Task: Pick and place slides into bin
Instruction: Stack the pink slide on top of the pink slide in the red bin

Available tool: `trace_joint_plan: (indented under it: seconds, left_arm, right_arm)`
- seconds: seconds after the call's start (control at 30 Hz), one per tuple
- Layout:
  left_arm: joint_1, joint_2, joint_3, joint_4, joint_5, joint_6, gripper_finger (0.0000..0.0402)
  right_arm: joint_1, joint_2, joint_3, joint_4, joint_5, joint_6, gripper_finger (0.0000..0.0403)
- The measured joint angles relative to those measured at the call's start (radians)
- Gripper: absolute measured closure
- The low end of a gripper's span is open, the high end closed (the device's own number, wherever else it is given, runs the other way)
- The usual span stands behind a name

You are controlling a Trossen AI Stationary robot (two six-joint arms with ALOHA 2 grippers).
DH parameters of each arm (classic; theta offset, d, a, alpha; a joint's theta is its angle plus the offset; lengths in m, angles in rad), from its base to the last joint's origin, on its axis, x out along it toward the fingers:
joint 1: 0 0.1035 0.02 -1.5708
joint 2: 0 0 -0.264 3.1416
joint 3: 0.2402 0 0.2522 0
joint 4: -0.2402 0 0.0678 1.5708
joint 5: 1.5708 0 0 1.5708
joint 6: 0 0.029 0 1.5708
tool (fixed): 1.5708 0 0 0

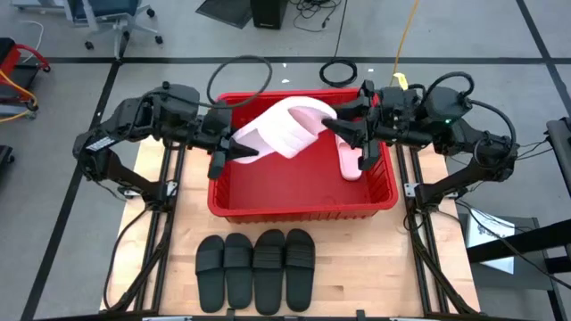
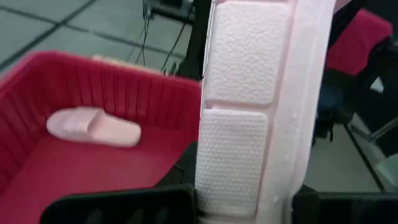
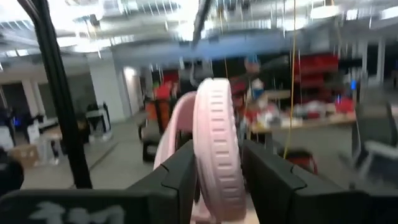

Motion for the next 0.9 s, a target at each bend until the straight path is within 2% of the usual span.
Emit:
trace_joint_plan:
  seconds: [0.1,0.27,0.47,0.7,0.9]
  left_arm:
    - [0.0,-0.012,0.0,-0.104,0.016,-0.011,0.0358]
    - [-0.004,-0.01,0.0,-0.243,0.058,-0.026,0.0354]
    - [-0.03,0.002,0.0,-0.313,0.069,-0.03,0.0357]
    - [-0.071,0.043,0.0,-0.359,0.088,-0.055,0.0356]
    - [-0.102,0.12,0.0,-0.425,0.088,-0.051,0.0355]
  right_arm:
    - [0.0,-0.011,0.0,-0.117,-0.006,0.044,0.028]
    - [0.0,-0.009,0.0,-0.267,-0.082,0.109,0.0262]
    - [0.0,-0.002,0.0,-0.344,-0.154,0.162,0.0225]
    - [0.0,0.036,0.0,-0.436,-0.165,0.21,0.019]
    - [0.0,0.093,0.0,-0.477,-0.288,0.255,0.0175]
